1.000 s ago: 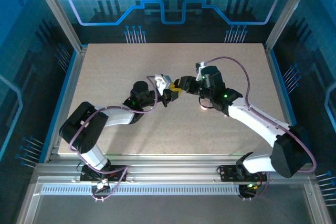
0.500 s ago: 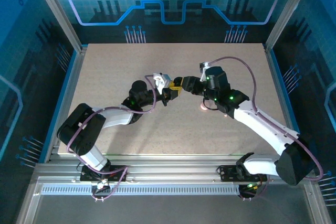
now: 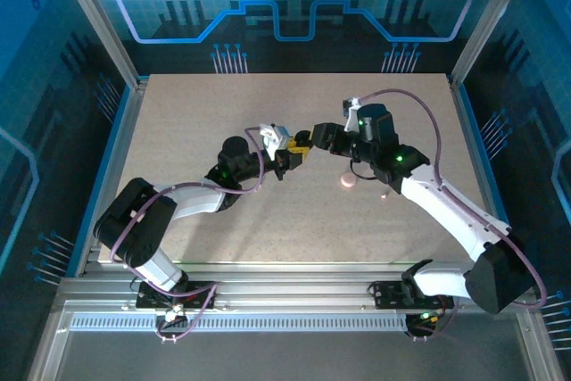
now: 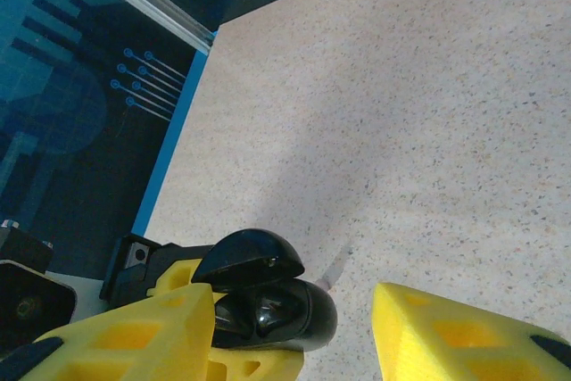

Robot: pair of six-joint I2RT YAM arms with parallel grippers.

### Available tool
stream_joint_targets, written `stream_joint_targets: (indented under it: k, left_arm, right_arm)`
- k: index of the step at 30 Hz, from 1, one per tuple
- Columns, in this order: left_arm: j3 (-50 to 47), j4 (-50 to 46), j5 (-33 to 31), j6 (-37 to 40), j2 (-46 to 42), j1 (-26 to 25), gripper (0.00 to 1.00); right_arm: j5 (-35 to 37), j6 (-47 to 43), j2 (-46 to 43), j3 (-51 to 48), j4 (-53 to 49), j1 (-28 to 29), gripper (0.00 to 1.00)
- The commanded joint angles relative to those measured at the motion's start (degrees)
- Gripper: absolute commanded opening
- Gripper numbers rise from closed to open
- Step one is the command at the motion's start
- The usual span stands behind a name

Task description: Insert the wireless bluetooth earbuds into the charging case

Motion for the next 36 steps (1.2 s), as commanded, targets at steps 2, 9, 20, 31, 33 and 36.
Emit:
stream_joint_targets:
  k: [2,9,20,31,33,36]
  left_arm:
    - [-0.8,0.6,2.0,1.3,-1.9,-0.3,0.19]
    - [-0.6,0.8,3.3,1.1,-2.5,-0.3,0.19]
    - [-0.6,0.5,5.6,0.6,-3.6,-0.3,0.19]
    - [0.4,-6.6,13.9,2.9,-7.9,-0.3,0.19]
    - [0.4,-8.1,15.5,4.0,-9.1,-0.2,0.19]
    - [1.0,-11.2,17.9,5.8,-10.8,-0.3,0.19]
  right_arm:
    - [-2.3,-0.6,1.3,1.9,-1.5,-0.6,0.50]
    - [-0.7,-0.6,3.0,2.6,-5.0,-0.8,0.49]
    - [-1.4,-5.5,-0.6,0.9,-4.0,-1.8,0.49]
    - [-24.5,-29.0,-9.9,-2.2,-2.8,-10.3,0.61]
    - [-28.1,-37.0,-11.5,-2.7,-4.3,-10.7,0.64]
    - [-30.9,-47.8,-14.6,-3.7,-6.5,-11.0,0.66]
